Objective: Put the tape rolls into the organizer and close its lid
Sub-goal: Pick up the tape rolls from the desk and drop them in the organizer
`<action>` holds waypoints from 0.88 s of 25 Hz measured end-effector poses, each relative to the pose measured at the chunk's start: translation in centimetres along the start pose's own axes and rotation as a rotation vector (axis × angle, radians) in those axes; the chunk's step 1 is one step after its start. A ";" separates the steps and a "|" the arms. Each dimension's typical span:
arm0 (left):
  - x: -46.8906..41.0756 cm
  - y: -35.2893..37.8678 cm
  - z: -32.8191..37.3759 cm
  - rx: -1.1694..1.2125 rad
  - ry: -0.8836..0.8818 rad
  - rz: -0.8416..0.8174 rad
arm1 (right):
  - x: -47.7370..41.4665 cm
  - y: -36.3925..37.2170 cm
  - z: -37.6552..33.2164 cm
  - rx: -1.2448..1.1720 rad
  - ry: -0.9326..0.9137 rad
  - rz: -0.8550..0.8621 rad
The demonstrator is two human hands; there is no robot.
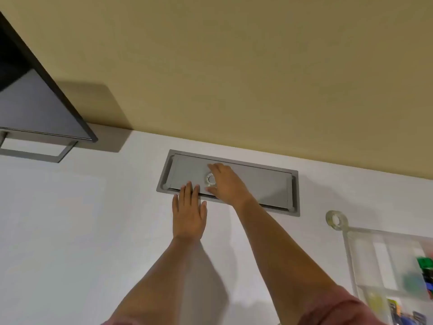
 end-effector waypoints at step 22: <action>11.7 3.3 11.3 -0.156 0.278 -0.248 | 22.2 -14.4 16.1 -0.168 0.290 0.481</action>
Point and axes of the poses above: each hand's wrist, its own x-axis away from the middle knuckle, its own y-axis out of the palm, z = x × y, the point moved 6 cm from there along -x, towards the middle knuckle, and after that the axes turned 7 degrees about -x, right-handed, at the moved point
